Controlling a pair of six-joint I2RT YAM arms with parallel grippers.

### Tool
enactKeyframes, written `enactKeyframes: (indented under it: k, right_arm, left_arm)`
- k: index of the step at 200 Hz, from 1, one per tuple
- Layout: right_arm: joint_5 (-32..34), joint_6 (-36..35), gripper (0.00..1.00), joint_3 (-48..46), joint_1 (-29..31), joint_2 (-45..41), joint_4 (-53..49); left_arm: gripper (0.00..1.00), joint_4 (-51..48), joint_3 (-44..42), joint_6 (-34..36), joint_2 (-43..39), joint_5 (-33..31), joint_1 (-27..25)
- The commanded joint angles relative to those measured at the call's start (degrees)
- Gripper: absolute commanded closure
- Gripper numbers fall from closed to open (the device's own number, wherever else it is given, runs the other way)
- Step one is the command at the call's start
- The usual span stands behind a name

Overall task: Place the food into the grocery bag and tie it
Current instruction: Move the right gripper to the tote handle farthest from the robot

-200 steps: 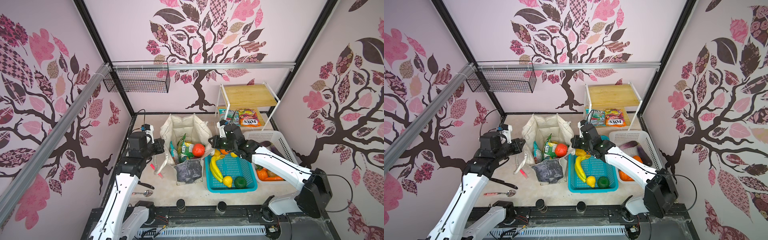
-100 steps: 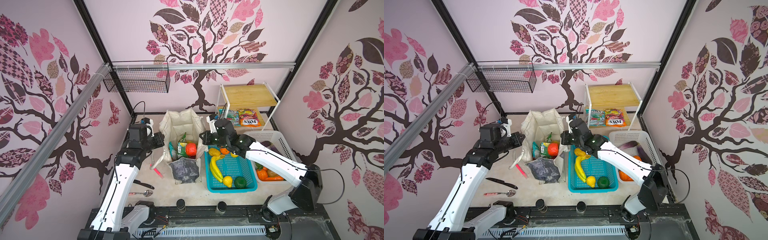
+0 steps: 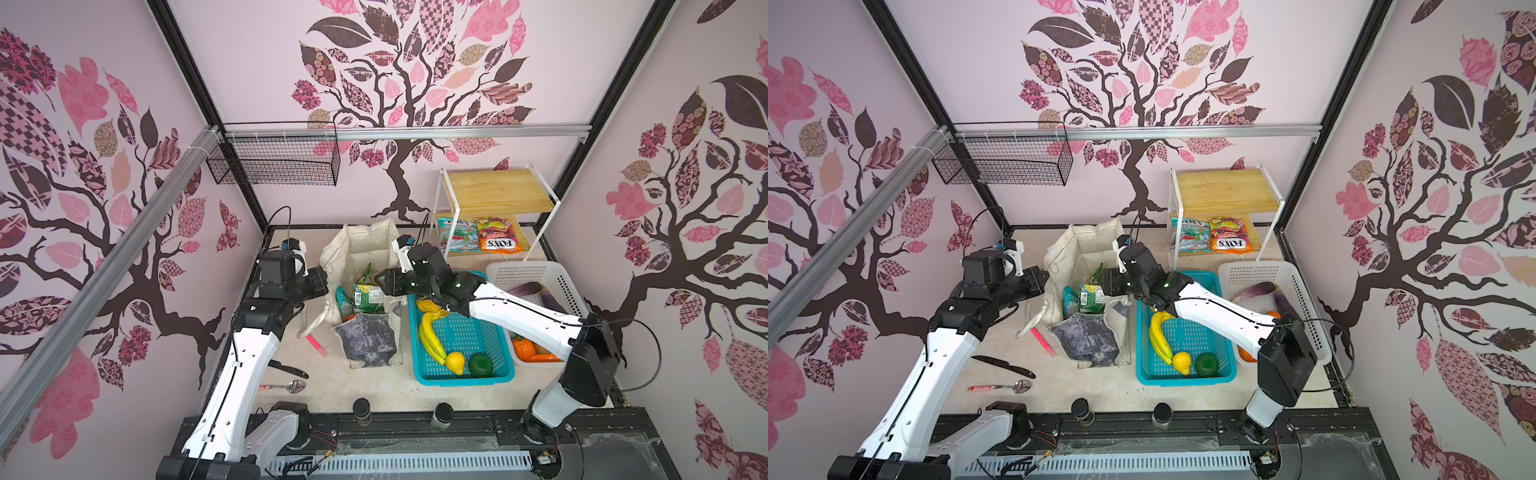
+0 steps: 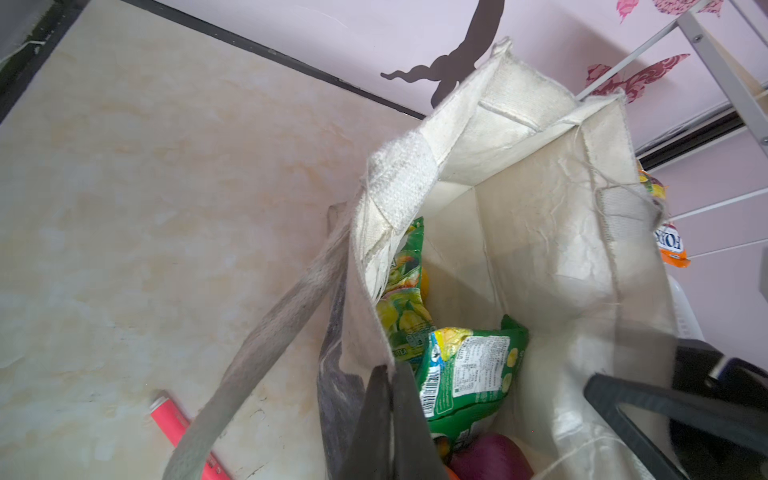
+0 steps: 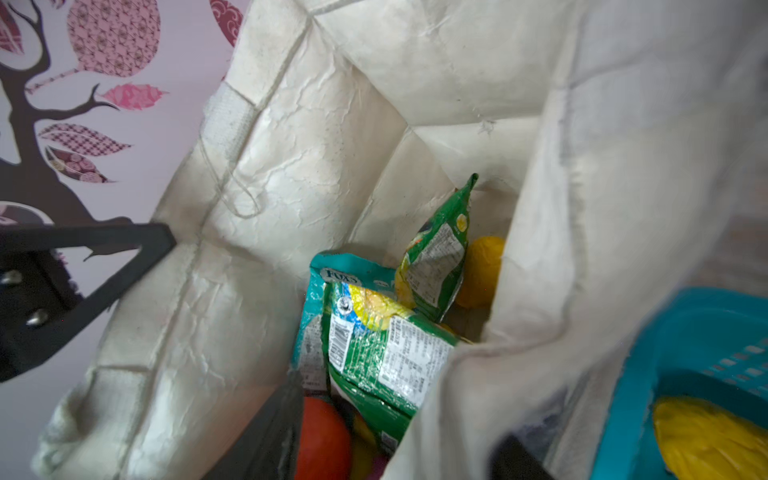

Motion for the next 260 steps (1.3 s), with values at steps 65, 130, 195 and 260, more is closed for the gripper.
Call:
enactKeyframes:
  k: [65, 130, 195, 260]
  right_arm:
    - [-11.29, 4.17, 0.13, -18.63, -12.4, -22.61, 12.39]
    - [-15.12, 8.32, 0.29, -26.55, -22.56, -21.27, 10.11]
    - [-17.94, 8.91, 0.42, -26.36, -20.15, -11.57, 12.27]
    - [-20.22, 13.77, 0.33, -24.49, -13.6, -4.31, 17.14]
  left_arm:
    - [1.0, 0.54, -1.96, 0.75, -2.16, -2.92, -0.04]
    - [1.0, -0.6, -2.75, 1.15, -3.06, -3.97, -0.02]
    - [1.0, 1.94, -4.88, 1.89, -3.39, -3.65, 0.02]
    - [1.0, 1.98, -5.92, 2.24, -4.09, -3.97, 0.11]
